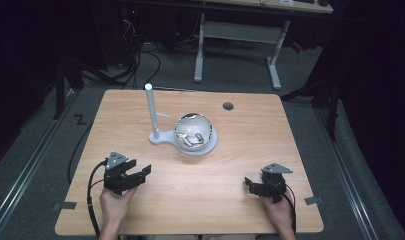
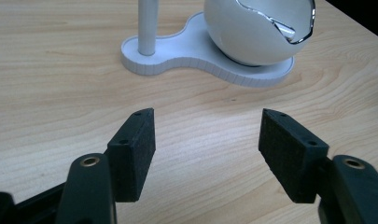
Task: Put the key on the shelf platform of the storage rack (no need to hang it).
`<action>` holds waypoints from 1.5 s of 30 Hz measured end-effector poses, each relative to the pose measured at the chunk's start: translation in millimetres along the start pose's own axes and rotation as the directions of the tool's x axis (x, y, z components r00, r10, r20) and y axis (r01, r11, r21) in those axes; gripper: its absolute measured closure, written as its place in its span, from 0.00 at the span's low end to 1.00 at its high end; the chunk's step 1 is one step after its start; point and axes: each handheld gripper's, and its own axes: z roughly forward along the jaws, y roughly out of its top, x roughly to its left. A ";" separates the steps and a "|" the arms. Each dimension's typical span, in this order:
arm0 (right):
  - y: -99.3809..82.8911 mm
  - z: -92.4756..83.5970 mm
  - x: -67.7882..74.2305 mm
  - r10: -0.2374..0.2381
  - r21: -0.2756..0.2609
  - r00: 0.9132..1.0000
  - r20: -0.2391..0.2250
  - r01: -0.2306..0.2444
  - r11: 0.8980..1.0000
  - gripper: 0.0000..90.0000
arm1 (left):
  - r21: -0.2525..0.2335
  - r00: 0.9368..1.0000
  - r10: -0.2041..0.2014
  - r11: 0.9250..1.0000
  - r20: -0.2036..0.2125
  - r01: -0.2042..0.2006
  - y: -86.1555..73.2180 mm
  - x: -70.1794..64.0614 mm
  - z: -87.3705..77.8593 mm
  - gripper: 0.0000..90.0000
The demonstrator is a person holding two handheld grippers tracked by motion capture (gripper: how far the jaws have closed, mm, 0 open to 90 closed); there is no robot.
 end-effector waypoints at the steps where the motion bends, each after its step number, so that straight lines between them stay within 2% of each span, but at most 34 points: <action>1: 0.0 0.0 0.0 0.000 0.000 1.000 0.000 0.000 1.000 0.25 | 0.002 1.000 -0.002 1.000 -0.004 0.002 -0.5 1.1 0.3 0.41; 5: 0.0 0.0 0.0 0.000 0.000 1.000 0.000 0.000 1.000 0.25 | 0.003 1.000 -0.017 1.000 -0.023 0.017 -2.4 4.4 1.3 0.41; 8: 0.0 0.0 0.0 0.000 0.000 1.000 0.000 0.000 1.000 0.25 | 0.003 1.000 0.002 1.000 -0.018 -0.002 -3.5 7.8 1.9 0.41; 9: 0.0 0.0 0.0 0.000 0.000 1.000 0.000 0.000 1.000 0.25 | 0.003 1.000 -0.011 1.000 -0.023 0.011 -4.1 7.7 2.0 0.41; 13: 0.0 0.0 0.0 0.000 0.000 1.000 0.000 0.000 1.000 0.25 | 0.000 1.000 -0.007 1.000 -0.030 0.007 -5.1 11.7 3.5 0.41; 14: 0.0 0.0 0.0 0.000 0.000 1.000 0.000 0.000 1.000 0.25 | 0.002 0.999 -0.018 1.000 -0.035 0.018 -5.6 12.3 3.9 0.41; 17: 0.0 0.0 0.0 0.000 0.000 1.000 0.000 0.000 1.000 0.25 | 0.006 0.999 0.000 1.000 -0.035 0.001 -7.2 16.7 5.7 0.41; 20: 0.0 0.0 0.0 0.000 0.000 1.000 0.000 0.000 1.000 0.25 | 0.008 0.998 -0.028 1.000 -0.054 0.029 -8.9 17.7 7.3 0.41; 24: 0.0 0.0 0.0 0.000 0.000 1.000 0.000 0.000 1.000 0.25 | 0.006 0.998 -0.015 1.000 -0.057 0.015 -10.8 20.8 9.7 0.41; 25: 0.0 0.0 0.0 0.000 0.000 1.000 0.000 0.000 1.000 0.25 | 0.012 0.998 0.016 1.000 -0.053 -0.015 -11.4 23.6 10.5 0.41; 26: 0.0 0.0 0.0 0.000 0.000 1.000 0.000 0.000 1.000 0.25 | 0.012 0.998 0.016 1.000 -0.053 -0.015 -11.4 23.6 10.5 0.41; 27: 0.0 0.0 0.0 0.000 0.000 1.000 0.000 0.000 1.000 0.25 | 0.003 0.996 -0.035 0.999 -0.079 0.036 -13.1 20.9 10.9 0.41; 28: 0.0 0.0 0.0 0.000 0.000 1.000 0.000 0.000 1.000 0.25 | 0.010 0.998 0.019 1.000 -0.057 -0.018 -12.6 25.1 11.2 0.41; 29: 0.0 0.0 0.0 0.000 0.000 1.000 0.000 0.000 1.000 0.25 | 0.003 0.997 -0.012 1.000 -0.077 0.013 -13.5 23.9 11.6 0.41; 30: 0.0 0.0 0.0 0.000 0.000 1.000 0.000 0.000 1.000 0.25 | 0.008 0.997 0.010 1.000 -0.071 -0.009 -13.8 26.1 11.8 0.41; 33: 0.0 0.0 0.0 0.000 0.000 1.000 0.000 0.000 1.000 0.25 | 0.003 0.996 -0.013 1.000 -0.087 0.014 -16.5 27.5 13.1 0.41; 34: 0.0 0.0 0.0 0.000 0.000 1.000 0.000 0.000 1.000 0.25 | 0.005 0.997 0.017 1.000 -0.080 -0.017 -16.4 30.3 13.7 0.41; 35: 0.0 0.0 0.0 0.000 0.000 1.000 0.000 0.000 1.000 0.25 | 0.000 0.996 -0.010 1.000 -0.093 0.010 -18.0 29.6 14.3 0.40; 36: 0.0 0.0 0.0 0.000 0.000 1.000 0.000 0.000 1.000 0.25 | 0.006 0.996 0.011 1.000 -0.084 -0.010 -18.7 31.7 14.7 0.40; 37: 0.0 0.0 0.0 0.000 0.000 1.000 0.000 0.000 1.000 0.25 | 0.004 0.996 0.001 1.000 -0.091 -0.001 -19.9 31.8 15.2 0.40; 38: 0.0 0.0 0.0 0.000 0.000 1.000 0.000 0.000 1.000 0.25 | 0.005 0.996 0.011 1.000 -0.087 -0.011 -21.1 33.1 15.8 0.40; 41: 0.0 0.0 0.0 0.000 0.000 1.000 0.000 0.000 1.000 0.25 | 0.001 0.995 -0.009 1.000 -0.100 0.009 -24.4 33.7 17.4 0.40; 43: 0.0 0.0 0.0 0.000 0.000 1.000 0.000 0.000 1.000 0.25 | 0.004 0.996 0.019 1.000 -0.091 -0.019 -25.8 36.4 18.2 0.40; 44: 0.0 0.0 0.0 0.000 0.000 1.000 0.000 0.000 1.000 0.25 | -0.001 0.995 0.011 1.000 -0.098 -0.011 -26.9 36.2 18.8 0.40; 45: 0.0 0.0 0.0 0.000 0.000 1.000 0.000 0.000 1.000 0.25 | -0.042 0.998 -0.005 0.999 -0.057 0.003 -29.0 34.7 22.9 0.40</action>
